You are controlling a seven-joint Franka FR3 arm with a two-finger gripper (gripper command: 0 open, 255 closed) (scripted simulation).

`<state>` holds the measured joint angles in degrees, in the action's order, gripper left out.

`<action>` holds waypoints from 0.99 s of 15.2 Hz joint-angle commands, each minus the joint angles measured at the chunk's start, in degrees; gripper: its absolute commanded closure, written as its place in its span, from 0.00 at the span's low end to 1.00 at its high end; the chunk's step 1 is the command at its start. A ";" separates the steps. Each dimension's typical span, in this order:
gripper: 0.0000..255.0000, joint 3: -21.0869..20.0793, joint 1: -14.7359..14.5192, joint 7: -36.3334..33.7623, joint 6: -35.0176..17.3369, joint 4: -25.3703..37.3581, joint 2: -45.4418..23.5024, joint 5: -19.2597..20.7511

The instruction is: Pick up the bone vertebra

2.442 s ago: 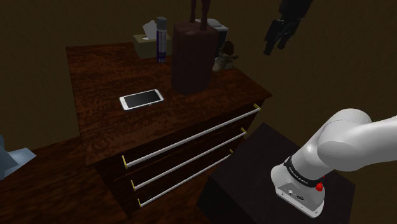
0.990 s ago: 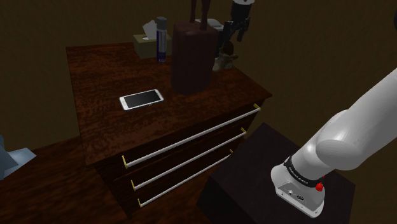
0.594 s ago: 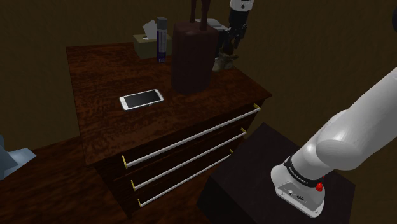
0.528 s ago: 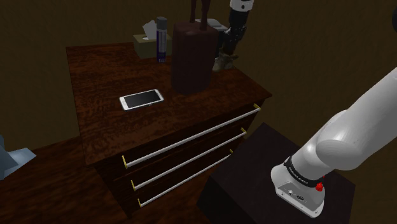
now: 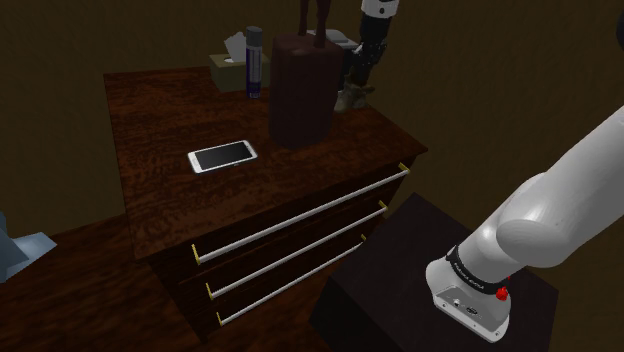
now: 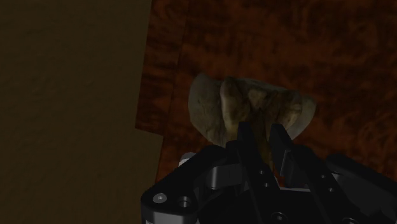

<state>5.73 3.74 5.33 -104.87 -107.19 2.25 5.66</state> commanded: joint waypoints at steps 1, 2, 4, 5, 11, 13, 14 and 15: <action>1.00 -0.02 -0.02 0.06 0.79 0.68 0.03 -0.01; 1.00 -0.03 -0.02 0.12 1.55 1.41 0.06 -0.03; 1.00 -0.04 -0.04 0.24 3.08 2.94 0.07 -0.06; 1.00 -0.05 -0.04 0.30 3.85 3.72 0.06 -0.08; 1.00 -0.08 -0.07 0.70 8.51 8.73 -0.27 -0.18; 1.00 -0.09 -0.08 0.84 10.09 10.54 -0.49 -0.22; 1.00 -0.10 -0.08 0.91 10.89 11.47 -0.62 -0.24; 1.00 -0.10 -0.09 0.99 11.69 12.42 -0.77 -0.25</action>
<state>5.63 3.65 6.22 -94.09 -95.91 1.69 5.43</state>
